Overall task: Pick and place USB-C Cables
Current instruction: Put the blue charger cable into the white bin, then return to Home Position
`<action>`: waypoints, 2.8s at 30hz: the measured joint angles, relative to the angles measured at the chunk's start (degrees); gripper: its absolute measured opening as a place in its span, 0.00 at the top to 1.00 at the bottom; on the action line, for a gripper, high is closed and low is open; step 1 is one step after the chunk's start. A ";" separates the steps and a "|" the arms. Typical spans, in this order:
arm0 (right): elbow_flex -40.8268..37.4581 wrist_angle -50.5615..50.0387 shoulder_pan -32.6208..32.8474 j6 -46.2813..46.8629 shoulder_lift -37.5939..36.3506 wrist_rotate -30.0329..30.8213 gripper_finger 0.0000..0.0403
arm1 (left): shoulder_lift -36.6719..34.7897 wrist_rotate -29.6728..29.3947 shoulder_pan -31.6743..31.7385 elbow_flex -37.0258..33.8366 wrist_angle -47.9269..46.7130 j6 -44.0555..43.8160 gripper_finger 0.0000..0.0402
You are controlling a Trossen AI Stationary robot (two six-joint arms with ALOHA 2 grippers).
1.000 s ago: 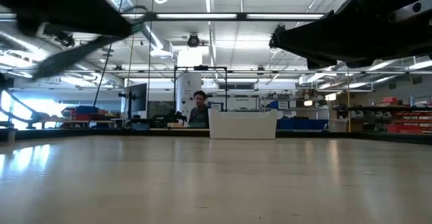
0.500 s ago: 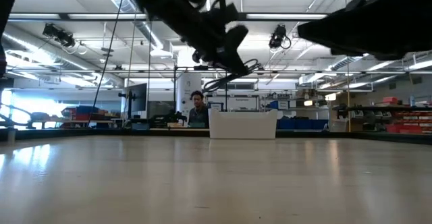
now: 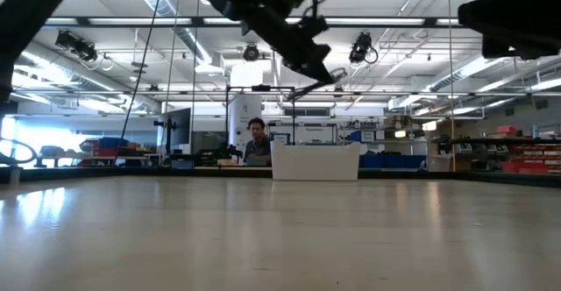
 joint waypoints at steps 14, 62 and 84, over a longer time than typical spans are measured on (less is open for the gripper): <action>-0.12 -2.71 5.76 8.87 0.00 2.24 0.98 | 22.45 0.33 3.38 29.09 -29.93 18.98 0.92; -0.12 -4.18 17.64 15.88 0.00 26.60 0.98 | -2.07 -1.54 0.79 30.98 -63.31 1.48 0.88; -25.84 8.92 -8.24 24.82 -22.88 -10.68 1.00 | -90.85 3.39 2.60 -67.64 -4.14 -9.02 0.99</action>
